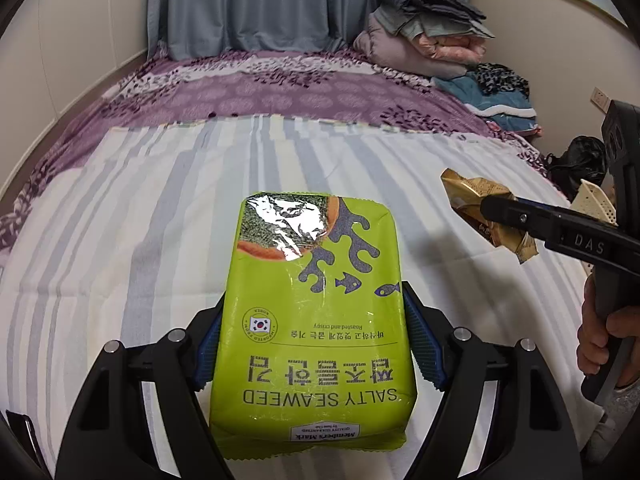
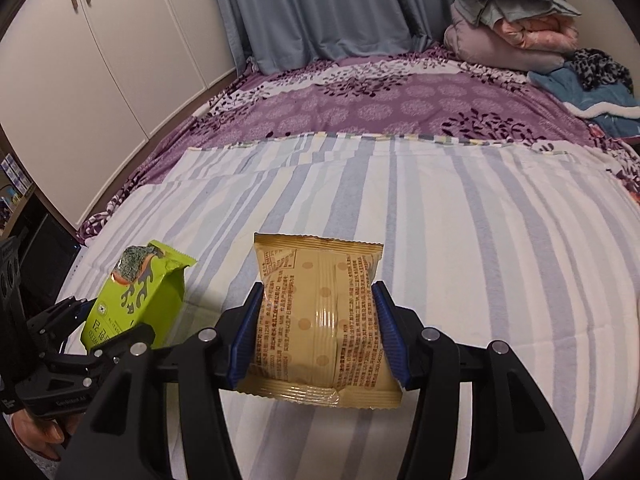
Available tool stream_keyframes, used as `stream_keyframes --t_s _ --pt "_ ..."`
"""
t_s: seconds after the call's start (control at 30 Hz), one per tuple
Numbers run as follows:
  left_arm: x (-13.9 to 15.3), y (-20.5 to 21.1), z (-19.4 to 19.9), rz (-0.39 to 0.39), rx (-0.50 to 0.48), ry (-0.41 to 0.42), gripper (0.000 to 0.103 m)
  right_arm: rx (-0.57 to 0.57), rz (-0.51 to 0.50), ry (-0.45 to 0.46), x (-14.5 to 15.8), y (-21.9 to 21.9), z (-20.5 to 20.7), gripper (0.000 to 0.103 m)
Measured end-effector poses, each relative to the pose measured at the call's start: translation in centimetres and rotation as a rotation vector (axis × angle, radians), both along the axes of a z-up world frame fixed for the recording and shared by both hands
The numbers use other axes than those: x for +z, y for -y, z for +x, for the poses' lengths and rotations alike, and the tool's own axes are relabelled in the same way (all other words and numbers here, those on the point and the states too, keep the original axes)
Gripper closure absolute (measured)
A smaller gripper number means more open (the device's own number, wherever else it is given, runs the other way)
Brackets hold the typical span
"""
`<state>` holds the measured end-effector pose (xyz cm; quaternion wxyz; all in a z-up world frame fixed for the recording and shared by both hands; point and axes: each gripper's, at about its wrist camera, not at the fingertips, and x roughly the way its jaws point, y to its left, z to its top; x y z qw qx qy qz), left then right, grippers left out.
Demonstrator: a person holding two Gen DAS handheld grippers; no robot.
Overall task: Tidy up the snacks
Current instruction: 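Carry both packs to the basket and open the right tool to drop the tan bag, then lower the seaweed pack over the basket and open the left tool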
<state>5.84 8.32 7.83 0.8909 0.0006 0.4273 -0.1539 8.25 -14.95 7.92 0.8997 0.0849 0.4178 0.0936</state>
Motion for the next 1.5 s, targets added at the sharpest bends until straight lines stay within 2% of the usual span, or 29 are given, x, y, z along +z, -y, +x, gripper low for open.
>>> stream_keyframes --t_s 0.23,0.43,0.83,1.03,1.23,1.3,1.5 --pt "3.4 3.3 -2.1 -0.015 -0.061 0.067 0.025 -0.069 0.044 0.066 2.7 4.2 -3.7 0.049" --pt "6.0 6.7 -3.8 -0.013 -0.128 0.118 0.025 -0.154 0.039 0.128 4.5 8.6 -7.2 0.049" --pt "9.5 15.2 -6.8 -0.017 -0.272 0.173 0.025 -0.434 -0.003 0.245 7.2 21.2 -15.7 0.049" --pt "10.4 19.4 -8.1 -0.030 -0.343 0.167 0.025 -0.592 -0.040 0.276 6.8 26.6 -20.3 0.049" --pt "11.3 24.0 -9.4 -0.012 -0.425 0.189 0.025 -0.707 -0.108 0.236 5.0 30.5 -23.1 0.048" --pt "11.6 25.5 -9.8 -0.008 -0.455 0.194 0.025 -0.739 -0.092 0.226 4.5 31.8 -23.8 0.034" --pt "12.0 29.9 -10.7 -0.015 -0.540 0.189 0.025 -0.797 -0.085 0.234 3.5 33.9 -25.9 0.033"
